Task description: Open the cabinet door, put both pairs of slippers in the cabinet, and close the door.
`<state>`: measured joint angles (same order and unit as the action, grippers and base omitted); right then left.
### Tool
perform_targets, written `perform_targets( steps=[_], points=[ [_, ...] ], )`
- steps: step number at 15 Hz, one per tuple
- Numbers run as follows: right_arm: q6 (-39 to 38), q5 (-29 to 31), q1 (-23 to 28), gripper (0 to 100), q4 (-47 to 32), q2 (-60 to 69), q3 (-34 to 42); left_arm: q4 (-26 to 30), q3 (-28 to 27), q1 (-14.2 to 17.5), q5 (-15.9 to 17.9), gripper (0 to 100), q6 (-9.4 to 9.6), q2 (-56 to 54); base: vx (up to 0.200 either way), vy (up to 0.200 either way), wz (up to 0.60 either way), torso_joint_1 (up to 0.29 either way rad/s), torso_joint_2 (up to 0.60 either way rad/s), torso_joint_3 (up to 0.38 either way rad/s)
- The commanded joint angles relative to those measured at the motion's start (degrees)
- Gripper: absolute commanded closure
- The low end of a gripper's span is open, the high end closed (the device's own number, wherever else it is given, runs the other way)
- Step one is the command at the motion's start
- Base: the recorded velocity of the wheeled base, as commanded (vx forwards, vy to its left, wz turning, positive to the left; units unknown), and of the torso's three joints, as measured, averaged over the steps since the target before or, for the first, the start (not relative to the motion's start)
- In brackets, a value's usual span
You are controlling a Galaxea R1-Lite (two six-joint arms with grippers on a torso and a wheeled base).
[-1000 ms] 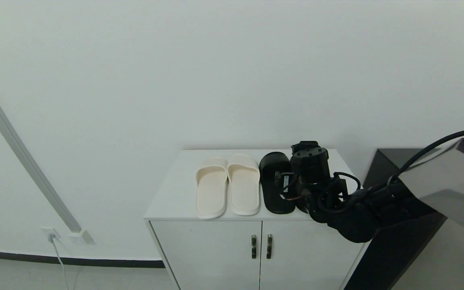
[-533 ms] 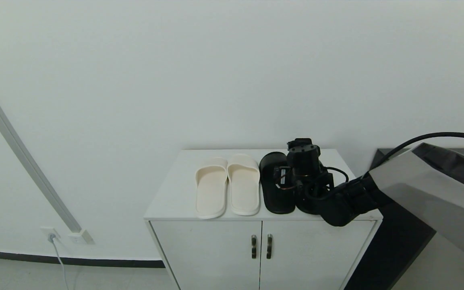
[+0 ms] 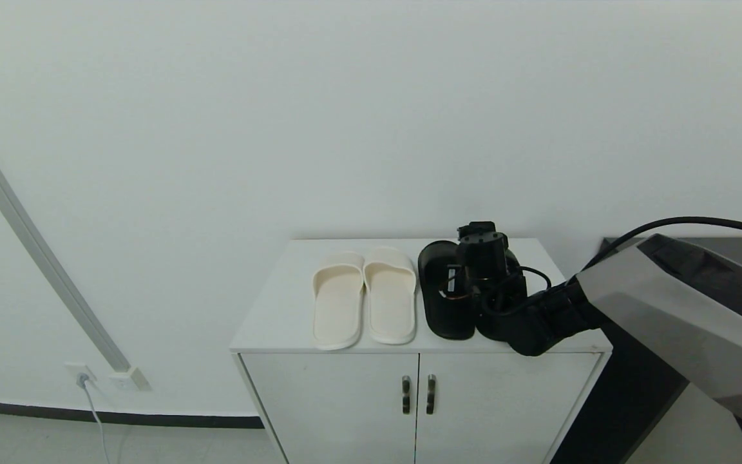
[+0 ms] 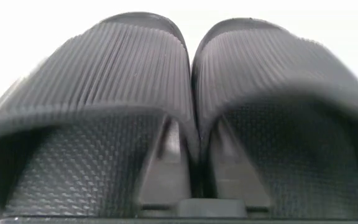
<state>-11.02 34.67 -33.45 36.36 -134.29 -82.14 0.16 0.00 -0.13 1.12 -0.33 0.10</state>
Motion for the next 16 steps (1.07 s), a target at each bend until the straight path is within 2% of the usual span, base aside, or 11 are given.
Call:
perform_targets(
  steps=[1,3,5,7,8,9,10,11,12,16],
  points=[
    [0.0,0.0,0.1,100,0.1,1.3,0.1,-0.1,0.0,0.0,0.0,100,-0.02,0.0,0.0,0.0,0.0,0.0,0.0,0.0],
    [1.4,0.0,0.0,100,0.1,4.1,1.6,0.0,-0.1,0.0,0.0,100,-0.02,0.0,0.0,0.0,0.0,0.0,0.0,0.0],
    [2.8,-0.9,-1.1,100,0.8,10.1,7.5,0.0,-0.1,0.0,0.0,100,-0.02,0.0,0.0,0.0,0.0,0.0,0.0,0.0],
    [4.1,-6.6,-3.2,100,3.5,16.5,15.6,0.0,0.0,0.0,0.0,100,-0.02,0.0,0.0,0.0,0.0,0.0,0.0,0.0],
    [7.1,-13.6,-4.1,100,6.5,22.8,24.3,0.0,0.0,0.0,0.0,100,-0.02,0.0,0.0,0.0,0.0,0.0,0.0,0.0],
    [9.4,-18.8,-4.3,100,8.7,26.7,29.9,0.0,-0.1,0.0,0.1,100,-0.02,0.0,0.0,0.0,0.0,0.0,0.0,0.0],
    [9.7,-20.0,-4.3,100,9.2,27.7,31.1,0.0,0.0,0.0,0.1,100,0.07,0.0,0.0,0.0,0.0,0.0,0.0,0.0],
    [10.6,-30.6,-4.6,100,10.4,35.1,40.1,0.0,-0.1,0.0,0.1,100,0.07,0.0,0.0,0.0,0.0,0.0,0.0,0.0],
    [10.6,-36.0,-4.7,100,10.1,38.9,43.6,0.0,0.0,0.0,0.1,100,0.07,0.0,0.0,0.0,0.0,0.0,0.0,0.0],
    [10.6,-47.6,-4.8,100,8.4,47.0,49.7,0.0,-0.1,0.0,0.2,100,0.42,0.0,0.0,0.0,0.0,0.0,0.0,0.0]
  ],
)
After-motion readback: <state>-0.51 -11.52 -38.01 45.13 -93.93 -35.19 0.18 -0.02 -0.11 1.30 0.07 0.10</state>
